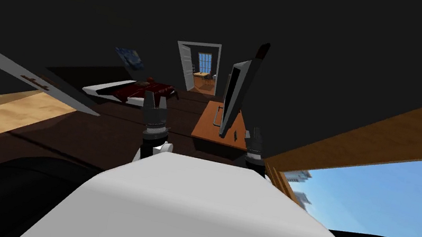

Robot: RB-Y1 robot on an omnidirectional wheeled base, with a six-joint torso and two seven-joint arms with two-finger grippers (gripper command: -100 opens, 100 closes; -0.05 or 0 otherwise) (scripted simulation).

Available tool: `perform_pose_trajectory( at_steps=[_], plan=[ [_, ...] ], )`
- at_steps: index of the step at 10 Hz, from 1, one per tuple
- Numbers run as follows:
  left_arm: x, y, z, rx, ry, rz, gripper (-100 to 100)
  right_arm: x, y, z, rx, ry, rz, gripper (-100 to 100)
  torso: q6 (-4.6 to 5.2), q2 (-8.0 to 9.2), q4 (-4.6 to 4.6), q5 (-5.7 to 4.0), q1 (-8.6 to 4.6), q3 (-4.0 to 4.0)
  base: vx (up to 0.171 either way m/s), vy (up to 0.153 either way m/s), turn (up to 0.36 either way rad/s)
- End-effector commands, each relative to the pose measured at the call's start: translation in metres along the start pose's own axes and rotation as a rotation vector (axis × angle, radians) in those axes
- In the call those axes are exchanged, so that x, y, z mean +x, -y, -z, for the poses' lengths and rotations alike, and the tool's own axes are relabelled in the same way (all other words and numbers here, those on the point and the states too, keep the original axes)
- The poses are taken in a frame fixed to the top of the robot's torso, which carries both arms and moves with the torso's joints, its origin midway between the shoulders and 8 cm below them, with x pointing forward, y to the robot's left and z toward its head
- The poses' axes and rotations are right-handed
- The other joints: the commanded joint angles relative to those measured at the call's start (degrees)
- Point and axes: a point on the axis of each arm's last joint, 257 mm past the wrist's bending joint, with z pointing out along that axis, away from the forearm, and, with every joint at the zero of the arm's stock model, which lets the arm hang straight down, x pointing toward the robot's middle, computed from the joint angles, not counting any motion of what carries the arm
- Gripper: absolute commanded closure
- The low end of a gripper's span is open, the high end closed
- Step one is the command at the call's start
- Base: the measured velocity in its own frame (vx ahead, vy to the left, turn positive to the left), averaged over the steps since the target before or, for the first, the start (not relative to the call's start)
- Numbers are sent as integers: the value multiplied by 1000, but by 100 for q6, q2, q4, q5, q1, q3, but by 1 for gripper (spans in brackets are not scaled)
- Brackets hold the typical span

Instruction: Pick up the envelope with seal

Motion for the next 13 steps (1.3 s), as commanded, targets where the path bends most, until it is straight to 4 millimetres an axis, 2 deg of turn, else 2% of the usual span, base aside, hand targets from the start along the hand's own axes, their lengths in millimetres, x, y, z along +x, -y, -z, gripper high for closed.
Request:
perform_pose_trajectory(
  at_steps=[1, 2, 3, 5, 6, 7, 8, 9, 10, 11, 12, 13],
  plan=[
    [0, 0, 0, 0, 0, 0, 0, 2, 28, 15, 74, -17, -12, -100, 0, 0, 0, 0, 0, 0, -19, 19, 390],
    [0, 0, 0, 0, 0, 0, 0, 1, 33, 18, 86, -16, -13, -100, -5, 0, 0, 0, 0, 0, -14, 9, 165],
    [0, 0, 0, 0, 0, 0, 0, 4, 53, 32, 143, -32, -24, -100, 2, -1, -1, 0, -2, -1, -16, 20, 310],
    [0, 0, 0, 0, 0, 0, 0, 9, 104, 76, 295, -60, -49, -100, -4, 1, 0, 0, 2, 0, -21, 29, 512],
    [0, 0, 0, 0, 0, 0, 0, 8, 114, 84, 320, -57, -50, -100, -2, 2, 0, 1, 3, 1, -10, 18, 224],
    [0, 0, 0, 0, 0, 0, 0, 10, 134, 108, 390, -72, -62, -100, 2, -1, 0, 0, -1, -1, -5, 20, 371],
    [0, 0, 0, 0, 0, 0, 0, 9, 139, 112, 403, -70, -62, -100, -2, -3, 0, 0, -1, -2, 0, 7, 154],
    [0, 0, 0, 0, 0, 0, 0, 11, 153, 134, 462, -85, -75, -100, 4, -5, -1, -1, -5, -3, 4, 17, 336],
    [0, 0, 0, 0, 0, 0, 0, 10, 160, 141, 482, -83, -75, -100, 0, -4, -1, 0, -4, -3, 2, 6, 184],
    [0, 0, 0, 0, 0, 0, 0, 12, 173, 164, 541, -98, -87, -100, 3, -7, -1, -1, -7, -4, 6, 13, 343],
    [0, 0, 0, 0, 0, 0, 0, 10, 183, 176, 574, -93, -87, -100, -1, -7, -2, -1, -6, -4, 7, 3, 195],
    [0, 0, 0, 0, 0, 0, 0, 11, 196, 205, 644, -106, -99, -100, 4, -8, -2, -1, -7, -5, 11, 9, 359]
  ],
)
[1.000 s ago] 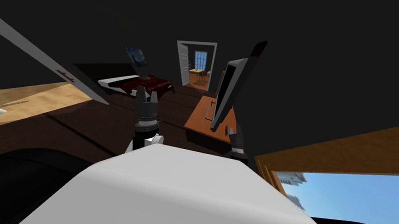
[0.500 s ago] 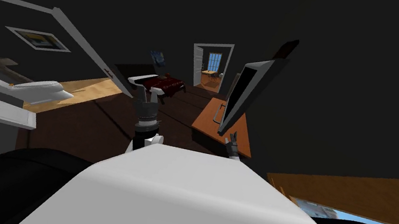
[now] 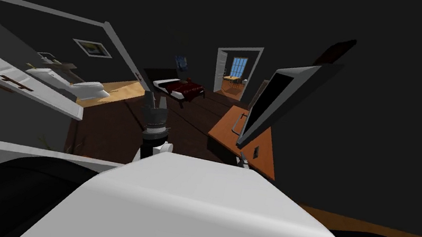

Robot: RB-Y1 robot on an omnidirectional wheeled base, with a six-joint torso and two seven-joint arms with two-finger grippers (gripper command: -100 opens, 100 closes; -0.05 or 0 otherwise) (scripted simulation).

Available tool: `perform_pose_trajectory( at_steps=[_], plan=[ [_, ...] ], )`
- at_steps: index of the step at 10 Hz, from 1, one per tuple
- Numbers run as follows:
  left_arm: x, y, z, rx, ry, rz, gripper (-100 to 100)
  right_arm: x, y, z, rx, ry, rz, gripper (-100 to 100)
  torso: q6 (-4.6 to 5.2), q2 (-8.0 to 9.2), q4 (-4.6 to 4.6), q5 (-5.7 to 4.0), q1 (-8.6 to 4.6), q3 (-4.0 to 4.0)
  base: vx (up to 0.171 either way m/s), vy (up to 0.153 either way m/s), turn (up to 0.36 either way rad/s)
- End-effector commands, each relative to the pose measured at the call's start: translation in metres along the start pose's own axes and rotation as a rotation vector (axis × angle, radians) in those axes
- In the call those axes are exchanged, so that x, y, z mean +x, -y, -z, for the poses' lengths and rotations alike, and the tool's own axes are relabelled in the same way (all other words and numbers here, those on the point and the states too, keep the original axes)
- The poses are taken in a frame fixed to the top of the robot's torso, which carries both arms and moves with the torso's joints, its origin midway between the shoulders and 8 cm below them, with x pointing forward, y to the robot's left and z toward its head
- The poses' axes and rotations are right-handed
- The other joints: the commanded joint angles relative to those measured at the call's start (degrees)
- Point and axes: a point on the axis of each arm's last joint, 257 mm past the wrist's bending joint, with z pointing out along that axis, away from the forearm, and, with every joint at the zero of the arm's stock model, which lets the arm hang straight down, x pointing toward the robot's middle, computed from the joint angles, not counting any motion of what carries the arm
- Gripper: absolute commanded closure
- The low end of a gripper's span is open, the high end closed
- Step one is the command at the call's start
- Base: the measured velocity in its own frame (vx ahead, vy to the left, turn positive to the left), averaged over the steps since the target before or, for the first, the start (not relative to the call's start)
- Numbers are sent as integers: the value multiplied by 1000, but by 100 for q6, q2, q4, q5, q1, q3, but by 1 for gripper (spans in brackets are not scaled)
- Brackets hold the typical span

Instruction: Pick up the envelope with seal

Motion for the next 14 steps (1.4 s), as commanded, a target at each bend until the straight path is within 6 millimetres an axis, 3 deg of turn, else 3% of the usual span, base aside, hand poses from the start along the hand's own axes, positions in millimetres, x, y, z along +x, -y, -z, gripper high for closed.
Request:
perform_pose_trajectory(
  at_steps=[1, 3, 4, 5, 6, 7, 9, 11, 12, 13, 14],
  plan=[
    [0, 0, 0, 0, 0, 0, 0, 0, 22, 10, 56, -3, -9, -100, 0, 0, 0, 0, 0, 0, 10, -2, 153],
    [0, 0, 0, 0, 0, 0, 0, -1, 55, 32, 142, -12, -21, -100, -1, -2, 0, 0, -1, -1, 13, 4, 262],
    [0, 0, 0, 0, 0, 0, 0, -1, 81, 53, 214, -22, -32, -100, 4, -3, 0, -1, -2, -2, 19, 3, 399],
    [0, 0, 0, 0, 0, 0, 0, -2, 88, 58, 232, -19, -33, -100, -1, -4, 0, 0, -3, -2, 18, -10, 156],
    [0, 0, 0, 0, 0, 0, 0, -3, 115, 84, 312, -26, -43, -100, 6, -5, -1, -1, -6, -3, 27, -5, 233],
    [0, 0, 0, 0, 0, 0, 0, -4, 118, 86, 320, -24, -44, -100, 3, -5, -1, 0, -5, -3, 21, -10, 210],
    [0, 0, 0, 0, 0, 0, 0, -7, 163, 141, 470, -35, -63, -100, 0, -8, -1, -2, -7, -4, 30, -14, 462],
    [0, 0, 0, 0, 0, 0, 0, -9, 171, 149, 492, -30, -64, -100, 7, -9, -2, -3, -14, -6, 22, -26, 75],
    [0, 0, 0, 0, 0, 0, 0, -11, 186, 174, 554, -36, -72, -100, 8, -7, -1, -2, -7, -4, 22, -2, 352],
    [0, 0, 0, 0, 0, 0, 0, -13, 192, 182, 575, -30, -72, -100, 1, -8, -1, 0, -5, -4, 26, -17, 190],
    [0, 0, 0, 0, 0, 0, 0, -17, 209, 214, 650, -31, -80, -100, 6, -9, -1, -2, -8, -5, 32, -26, 370]
  ],
)
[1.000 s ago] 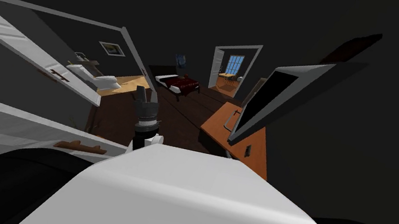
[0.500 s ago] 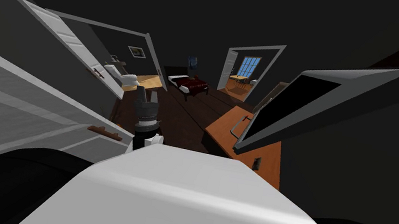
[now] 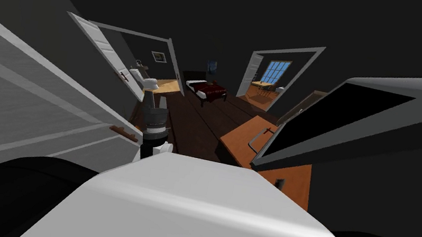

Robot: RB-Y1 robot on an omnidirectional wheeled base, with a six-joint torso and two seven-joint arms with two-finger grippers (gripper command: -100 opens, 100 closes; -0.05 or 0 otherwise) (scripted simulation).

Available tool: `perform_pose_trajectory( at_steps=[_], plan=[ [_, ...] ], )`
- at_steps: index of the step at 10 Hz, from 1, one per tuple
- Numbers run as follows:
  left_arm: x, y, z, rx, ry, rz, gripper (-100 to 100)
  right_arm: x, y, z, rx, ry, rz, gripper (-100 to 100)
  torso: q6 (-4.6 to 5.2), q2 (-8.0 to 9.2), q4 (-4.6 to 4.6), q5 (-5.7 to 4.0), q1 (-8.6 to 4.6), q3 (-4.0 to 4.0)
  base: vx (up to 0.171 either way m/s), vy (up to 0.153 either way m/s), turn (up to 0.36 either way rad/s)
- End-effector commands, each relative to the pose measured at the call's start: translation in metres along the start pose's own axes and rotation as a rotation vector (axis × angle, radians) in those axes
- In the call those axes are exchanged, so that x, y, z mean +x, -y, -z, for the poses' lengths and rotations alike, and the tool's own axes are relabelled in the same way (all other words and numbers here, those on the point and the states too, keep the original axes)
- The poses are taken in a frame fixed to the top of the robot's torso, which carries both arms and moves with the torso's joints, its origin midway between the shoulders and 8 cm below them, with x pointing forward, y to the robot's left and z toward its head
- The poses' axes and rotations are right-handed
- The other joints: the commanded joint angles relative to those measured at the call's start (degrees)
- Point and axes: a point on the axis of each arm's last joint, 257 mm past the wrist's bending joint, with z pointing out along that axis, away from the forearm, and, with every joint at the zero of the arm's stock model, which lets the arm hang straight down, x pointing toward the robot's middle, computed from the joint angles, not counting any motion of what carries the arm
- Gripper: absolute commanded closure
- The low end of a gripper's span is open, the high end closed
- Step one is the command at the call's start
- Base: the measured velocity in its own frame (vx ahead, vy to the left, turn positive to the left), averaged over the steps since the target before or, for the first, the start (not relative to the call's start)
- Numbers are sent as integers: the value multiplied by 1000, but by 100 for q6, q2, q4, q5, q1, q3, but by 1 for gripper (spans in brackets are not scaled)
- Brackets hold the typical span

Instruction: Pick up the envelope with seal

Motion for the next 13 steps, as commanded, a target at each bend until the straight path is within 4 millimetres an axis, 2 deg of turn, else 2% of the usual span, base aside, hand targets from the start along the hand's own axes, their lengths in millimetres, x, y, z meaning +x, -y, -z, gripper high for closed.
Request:
perform_pose_trajectory(
  at_steps=[1, 2, 4, 5, 7, 8, 9, 11, 13],
  plan=[
    [0, 0, 0, 0, 0, 0, 0, -2, 20, 5, 47, 3, -7, -100, 0, 0, 0, 0, 0, 0, 27, -33, 160],
    [0, 0, 0, 0, 0, 0, 0, -4, 40, 19, 96, -3, -13, -100, 6, 0, 0, -2, 0, 0, 31, -29, 345],
    [0, 0, 0, 0, 0, 0, 0, -8, 53, 25, 125, 6, -16, -100, 5, -2, 0, -3, -1, -1, 18, -25, 77],
    [0, 0, 0, 0, 0, 0, 0, -12, 76, 43, 186, 6, -22, -100, 8, 3, 1, -1, 6, 1, 26, -17, 331],
    [0, 0, 0, 0, 0, 0, 0, -14, 82, 46, 200, 11, -23, -100, 6, -1, 0, -2, 1, -1, 18, -26, 93],
    [0, 0, 0, 0, 0, 0, 0, -18, 102, 64, 256, 11, -28, -100, 8, 3, 1, -1, 7, 2, 13, -20, 337],
    [0, 0, 0, 0, 0, 0, 0, -20, 109, 69, 272, 16, -30, -100, 0, 2, 2, 0, 4, 2, 17, -38, 216],
    [0, 0, 0, 0, 0, 0, 0, -33, 152, 113, 397, 28, -38, -100, 1, -2, 1, -3, -7, -1, 33, -57, 453],
    [0, 0, 0, 0, 0, 0, 0, -34, 154, 115, 403, 30, -38, -100, 8, -7, -1, -4, -13, -4, 24, -50, 52]
  ],
)
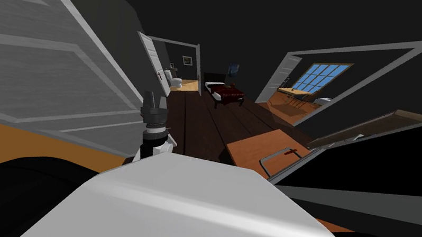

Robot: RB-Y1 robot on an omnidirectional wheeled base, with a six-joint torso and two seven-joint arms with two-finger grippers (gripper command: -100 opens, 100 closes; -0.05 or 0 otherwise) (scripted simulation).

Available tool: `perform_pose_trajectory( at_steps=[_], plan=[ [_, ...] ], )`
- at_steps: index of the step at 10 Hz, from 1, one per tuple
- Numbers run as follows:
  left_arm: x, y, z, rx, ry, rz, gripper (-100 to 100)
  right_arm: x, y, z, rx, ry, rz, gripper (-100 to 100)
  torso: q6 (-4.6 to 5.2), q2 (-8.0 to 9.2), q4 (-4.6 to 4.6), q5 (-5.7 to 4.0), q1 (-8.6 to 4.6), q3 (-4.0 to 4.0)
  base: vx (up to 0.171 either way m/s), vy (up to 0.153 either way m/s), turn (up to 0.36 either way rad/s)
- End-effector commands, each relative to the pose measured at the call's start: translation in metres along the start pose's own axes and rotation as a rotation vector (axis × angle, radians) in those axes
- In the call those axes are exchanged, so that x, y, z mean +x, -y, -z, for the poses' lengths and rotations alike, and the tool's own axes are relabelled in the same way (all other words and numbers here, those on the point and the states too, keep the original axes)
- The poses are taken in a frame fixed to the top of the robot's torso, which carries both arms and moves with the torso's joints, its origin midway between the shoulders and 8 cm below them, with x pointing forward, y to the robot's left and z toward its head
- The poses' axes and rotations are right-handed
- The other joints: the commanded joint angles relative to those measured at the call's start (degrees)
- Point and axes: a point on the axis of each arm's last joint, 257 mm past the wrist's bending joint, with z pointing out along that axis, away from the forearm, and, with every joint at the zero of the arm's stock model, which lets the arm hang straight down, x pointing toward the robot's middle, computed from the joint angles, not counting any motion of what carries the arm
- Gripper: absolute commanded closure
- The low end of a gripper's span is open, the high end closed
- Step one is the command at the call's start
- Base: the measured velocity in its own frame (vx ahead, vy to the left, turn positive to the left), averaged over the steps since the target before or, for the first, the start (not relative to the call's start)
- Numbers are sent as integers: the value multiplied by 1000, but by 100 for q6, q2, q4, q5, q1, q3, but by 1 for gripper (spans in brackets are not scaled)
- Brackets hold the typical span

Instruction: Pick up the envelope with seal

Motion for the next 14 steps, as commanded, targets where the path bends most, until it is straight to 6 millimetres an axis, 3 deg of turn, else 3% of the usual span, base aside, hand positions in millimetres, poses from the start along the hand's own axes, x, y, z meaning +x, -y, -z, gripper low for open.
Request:
perform_pose_trajectory(
  at_steps=[1, 2, 3, 5, 8, 10, 12, 14],
  plan=[
    [0, 0, 0, 0, 0, 0, 0, -1, 4, 0, 3, 0, -1, -100, 0, 0, 0, 0, 0, 0, 3, -1, -28],
    [0, 0, 0, 0, 0, 0, 0, -9, 28, 13, 59, 7, -4, -100, 0, 5, 1, 3, 13, 3, 11, -15, 361],
    [0, 0, 0, 0, 0, 0, 0, -10, 29, 14, 62, 9, -4, -100, -8, 3, 1, 5, 7, 2, 13, -39, 199],
    [0, 0, 0, 0, 0, 0, 0, -27, 72, 43, 168, 28, -7, -100, -8, -1, 1, 0, -9, 0, 28, -71, 410],
    [0, 0, 0, 0, 0, 0, 0, -53, 117, 83, 292, 57, -4, -100, -5, -6, -1, -4, -27, -3, 19, -96, 430],
    [0, 0, 0, 0, 0, 0, 0, -67, 136, 104, 349, 74, 1, -100, -5, -6, 0, -3, -21, -3, 9, -75, 396],
    [0, 0, 0, 0, 0, 0, 0, -67, 136, 104, 349, 74, 1, -100, 4, -8, -1, -2, -5, -4, 5, -36, 21],
    [0, 0, 0, 0, 0, 0, 0, -83, 150, 125, 401, 92, 8, -100, -6, -7, 0, 3, 8, -4, 0, -26, 316]
  ],
)
